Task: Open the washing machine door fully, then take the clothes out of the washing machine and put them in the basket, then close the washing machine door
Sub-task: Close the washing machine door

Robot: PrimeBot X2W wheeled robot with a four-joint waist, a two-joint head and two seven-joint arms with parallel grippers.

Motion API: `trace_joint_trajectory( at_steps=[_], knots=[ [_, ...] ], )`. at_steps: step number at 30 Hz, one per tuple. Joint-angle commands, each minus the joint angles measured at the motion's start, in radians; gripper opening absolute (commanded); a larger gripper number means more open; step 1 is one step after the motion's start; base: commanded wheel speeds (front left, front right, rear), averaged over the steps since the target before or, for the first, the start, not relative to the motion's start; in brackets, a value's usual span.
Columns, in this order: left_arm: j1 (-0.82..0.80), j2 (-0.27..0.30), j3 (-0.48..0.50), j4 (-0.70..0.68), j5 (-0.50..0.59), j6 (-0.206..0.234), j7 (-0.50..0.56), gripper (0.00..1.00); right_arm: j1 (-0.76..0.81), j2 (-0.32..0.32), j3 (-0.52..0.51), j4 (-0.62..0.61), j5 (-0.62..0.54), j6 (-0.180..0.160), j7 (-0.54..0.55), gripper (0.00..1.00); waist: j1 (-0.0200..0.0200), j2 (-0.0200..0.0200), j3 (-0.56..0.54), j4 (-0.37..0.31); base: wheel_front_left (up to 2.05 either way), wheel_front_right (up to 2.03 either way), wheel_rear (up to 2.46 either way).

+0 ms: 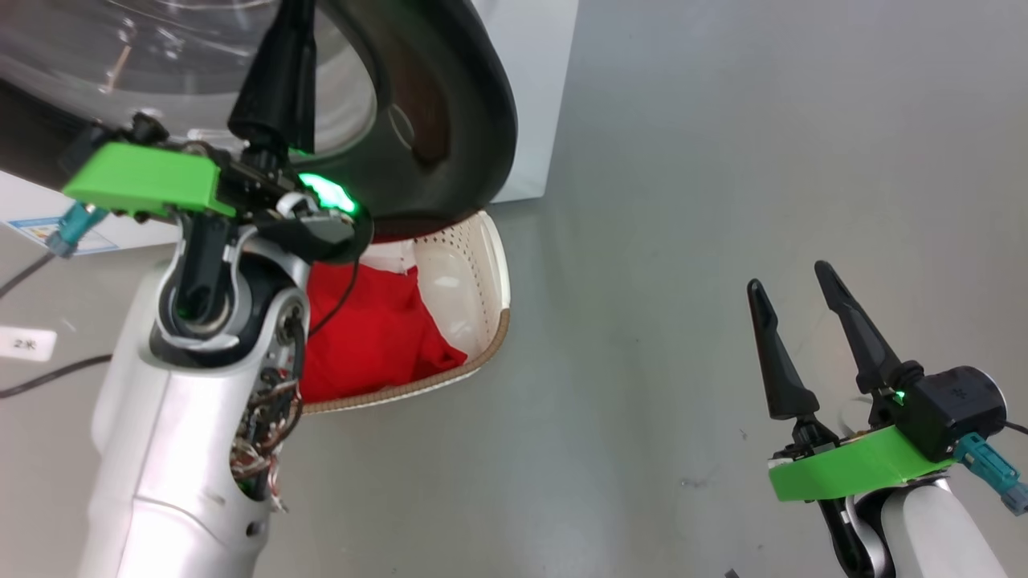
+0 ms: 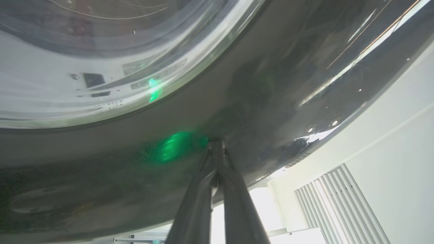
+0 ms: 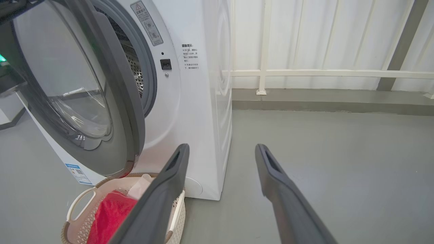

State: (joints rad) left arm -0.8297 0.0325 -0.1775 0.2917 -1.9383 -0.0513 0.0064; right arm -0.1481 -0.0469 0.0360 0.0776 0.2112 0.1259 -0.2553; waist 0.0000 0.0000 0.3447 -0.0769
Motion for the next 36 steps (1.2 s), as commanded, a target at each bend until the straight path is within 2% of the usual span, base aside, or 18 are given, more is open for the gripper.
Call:
trace_joint_trajectory(
  at_steps=[1,16,17,18,19,20,27,36],
  knots=[
    [-0.032,0.020,0.029,-0.019,0.009,-0.013,0.000,0.00,-0.021,-0.003,0.023,-0.028,0.007,0.005,-0.006,1.00,0.0000,0.0000,0.011,-0.009,0.00,0.00,0.00],
    [-0.032,0.022,0.031,0.043,0.019,-0.041,0.023,0.00,-0.028,-0.003,0.016,-0.016,0.013,0.005,-0.006,1.00,0.0000,0.0000,-0.005,-0.004,0.00,0.00,0.00],
    [-0.022,0.025,0.026,0.040,0.023,-0.040,0.028,0.20,-0.027,-0.003,0.014,-0.014,0.013,0.005,-0.006,1.00,0.0000,0.0000,-0.011,-0.001,0.00,0.00,0.00],
    [-0.011,0.028,0.021,0.036,0.027,-0.041,0.033,0.34,-0.025,-0.003,0.012,-0.014,0.013,0.005,-0.006,1.00,0.0000,0.0000,-0.017,0.002,0.00,0.00,0.00],
    [0.003,0.032,0.016,0.032,0.033,-0.040,0.036,0.55,-0.023,-0.003,0.010,-0.013,0.012,0.005,-0.006,1.00,0.0000,0.0000,-0.023,0.006,0.00,0.00,0.00],
    [0.017,0.039,0.011,0.027,0.044,-0.040,0.036,1.00,-0.020,-0.003,0.008,-0.012,0.012,0.005,-0.006,1.00,0.0000,0.0000,-0.030,0.010,0.00,0.00,0.00],
    [0.139,0.107,-0.043,-0.027,0.212,-0.057,-0.030,1.00,0.000,-0.003,-0.005,-0.008,0.011,0.005,-0.006,1.00,0.0000,0.0000,-0.086,0.043,0.00,0.00,0.00],
    [0.261,0.224,-0.147,-0.127,0.577,-0.071,-0.204,1.00,0.031,-0.003,-0.026,-0.003,0.002,0.005,-0.006,1.00,0.0000,0.0000,-0.148,0.093,0.00,0.00,0.00]
  ],
)
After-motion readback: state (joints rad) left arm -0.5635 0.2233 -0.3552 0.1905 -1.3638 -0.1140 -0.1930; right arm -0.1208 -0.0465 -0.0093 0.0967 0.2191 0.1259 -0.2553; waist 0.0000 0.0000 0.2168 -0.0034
